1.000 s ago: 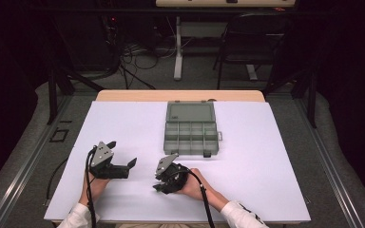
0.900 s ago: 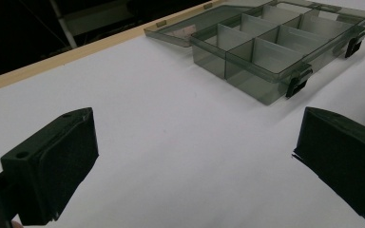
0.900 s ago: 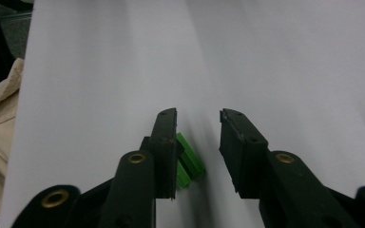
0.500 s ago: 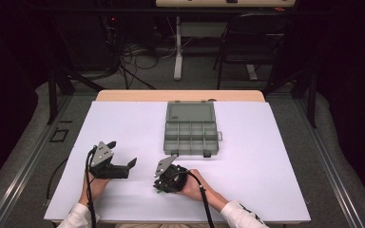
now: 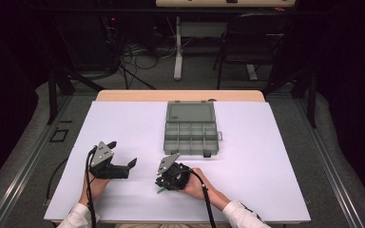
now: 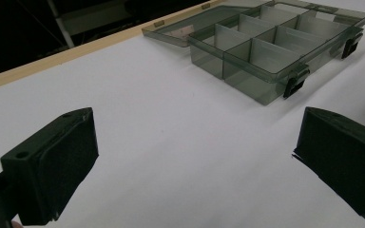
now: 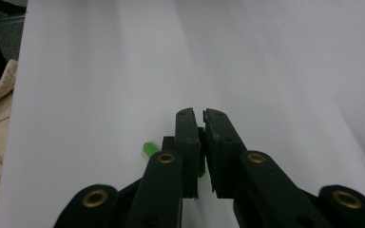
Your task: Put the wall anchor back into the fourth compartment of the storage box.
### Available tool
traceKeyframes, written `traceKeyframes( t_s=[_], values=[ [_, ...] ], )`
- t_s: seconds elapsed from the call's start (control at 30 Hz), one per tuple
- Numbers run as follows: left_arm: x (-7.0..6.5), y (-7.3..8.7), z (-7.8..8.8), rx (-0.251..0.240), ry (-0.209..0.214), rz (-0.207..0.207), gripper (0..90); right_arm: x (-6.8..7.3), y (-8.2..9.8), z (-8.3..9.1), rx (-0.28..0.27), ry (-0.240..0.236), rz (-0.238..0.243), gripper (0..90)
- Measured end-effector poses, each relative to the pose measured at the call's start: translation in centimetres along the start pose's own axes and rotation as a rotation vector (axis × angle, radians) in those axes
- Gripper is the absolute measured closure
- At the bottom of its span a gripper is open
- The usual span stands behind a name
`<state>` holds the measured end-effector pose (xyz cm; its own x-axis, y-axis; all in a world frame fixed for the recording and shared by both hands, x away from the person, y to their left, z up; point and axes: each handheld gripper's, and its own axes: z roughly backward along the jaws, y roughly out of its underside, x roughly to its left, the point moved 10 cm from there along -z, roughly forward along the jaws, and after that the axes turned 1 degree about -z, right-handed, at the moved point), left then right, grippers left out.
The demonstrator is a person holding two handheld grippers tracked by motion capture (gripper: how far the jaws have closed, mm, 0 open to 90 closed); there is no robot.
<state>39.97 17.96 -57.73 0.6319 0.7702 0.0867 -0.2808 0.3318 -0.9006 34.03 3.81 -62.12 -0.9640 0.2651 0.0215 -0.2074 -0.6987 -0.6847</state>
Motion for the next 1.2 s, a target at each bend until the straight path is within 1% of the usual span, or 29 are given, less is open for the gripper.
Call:
traceKeyframes(
  t_s=[0.23,0.4,0.43,0.63,0.73,0.8,1.0,1.1,1.13,1.2],
  values=[
    [0.2,0.0,0.1,-0.004,-0.004,0.002,0.0,-0.7,-0.1,1.2,-0.017,0.032,-0.016,83.8],
    [0.0,-0.1,0.0,0.000,-0.001,-0.002,0.0,-1.4,0.1,2.3,-0.029,0.058,-0.021,83.8],
    [0.0,0.0,0.0,0.000,-0.001,0.000,0.0,-1.5,0.1,2.5,-0.033,0.064,-0.030,83.8],
    [0.0,0.0,0.0,0.000,0.002,0.001,0.0,-2.2,0.3,3.5,-0.039,0.092,-0.043,83.9],
    [0.0,0.0,0.0,-0.001,-0.001,0.000,0.0,-2.6,0.4,3.9,-0.048,0.102,-0.044,83.9],
    [-0.1,-0.1,0.0,-0.003,0.001,0.001,0.0,-2.7,0.5,4.1,-0.048,0.108,-0.055,83.9],
    [-0.1,-0.1,0.0,-0.004,0.001,0.002,0.0,-3.2,0.7,4.8,-0.055,0.127,-0.053,83.9],
    [-0.1,-0.1,0.0,-0.003,0.002,0.001,0.0,-3.5,0.7,5.2,-0.058,0.139,-0.065,84.0],
    [-0.1,-0.1,0.0,-0.001,0.002,0.000,0.0,-3.6,0.8,5.3,-0.060,0.142,-0.059,84.0],
    [-0.1,-0.1,0.0,-0.003,0.001,0.002,0.0,-3.8,0.8,5.5,-0.063,0.147,-0.066,84.0]
  ],
)
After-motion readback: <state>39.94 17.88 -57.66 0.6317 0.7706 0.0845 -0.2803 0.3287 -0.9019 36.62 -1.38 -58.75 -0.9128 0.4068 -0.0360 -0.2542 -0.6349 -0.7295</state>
